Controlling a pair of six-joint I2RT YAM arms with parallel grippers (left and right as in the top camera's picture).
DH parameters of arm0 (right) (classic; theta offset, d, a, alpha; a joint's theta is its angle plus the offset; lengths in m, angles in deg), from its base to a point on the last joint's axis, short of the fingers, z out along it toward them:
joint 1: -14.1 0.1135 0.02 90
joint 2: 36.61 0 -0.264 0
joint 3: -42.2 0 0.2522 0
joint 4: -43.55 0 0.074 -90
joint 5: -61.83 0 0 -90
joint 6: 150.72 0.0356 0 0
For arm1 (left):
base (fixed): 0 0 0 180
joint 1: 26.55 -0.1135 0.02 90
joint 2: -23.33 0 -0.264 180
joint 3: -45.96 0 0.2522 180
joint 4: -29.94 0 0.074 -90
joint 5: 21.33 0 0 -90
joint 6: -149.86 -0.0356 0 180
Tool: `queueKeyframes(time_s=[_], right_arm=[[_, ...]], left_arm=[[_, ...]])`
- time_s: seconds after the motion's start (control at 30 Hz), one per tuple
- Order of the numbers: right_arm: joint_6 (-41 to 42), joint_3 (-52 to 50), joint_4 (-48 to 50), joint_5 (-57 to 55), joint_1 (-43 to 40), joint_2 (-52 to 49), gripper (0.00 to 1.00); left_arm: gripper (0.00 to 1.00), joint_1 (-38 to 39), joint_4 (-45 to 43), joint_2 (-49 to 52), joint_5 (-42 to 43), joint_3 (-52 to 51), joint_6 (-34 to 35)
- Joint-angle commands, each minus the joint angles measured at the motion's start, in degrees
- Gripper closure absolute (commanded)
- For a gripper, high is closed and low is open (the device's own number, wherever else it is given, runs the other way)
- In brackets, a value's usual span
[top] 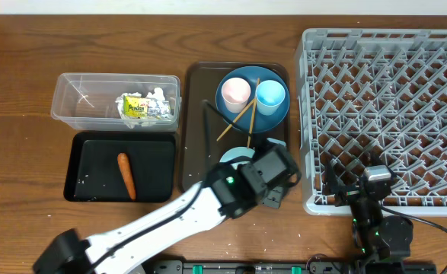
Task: Sort waste into correct bins and load items into the dishwasher rack
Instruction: 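Reach the left gripper to the light-blue rice bowl and grip its rim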
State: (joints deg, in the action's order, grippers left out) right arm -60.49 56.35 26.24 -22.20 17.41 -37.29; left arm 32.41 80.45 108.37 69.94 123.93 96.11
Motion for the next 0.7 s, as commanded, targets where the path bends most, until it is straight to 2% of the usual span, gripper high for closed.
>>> queueKeyframes(time_s=[0.0, 0.33, 0.67], right_arm=[[0.4, -0.1, -0.1, 0.5, 0.1, 0.3, 0.01], [0.4, -0.1, -0.1, 0.5, 0.1, 0.3, 0.01], [0.4, -0.1, -0.1, 0.5, 0.1, 0.3, 0.01]], left_arm=[[0.53, 0.1, -1.0, 3.3, -3.0, -0.2, 1.2], [0.55, 0.1, -2.4, 9.2, -8.5, -0.2, 1.1], [0.57, 0.1, -4.6, 14.8, -8.6, -0.2, 1.1]])
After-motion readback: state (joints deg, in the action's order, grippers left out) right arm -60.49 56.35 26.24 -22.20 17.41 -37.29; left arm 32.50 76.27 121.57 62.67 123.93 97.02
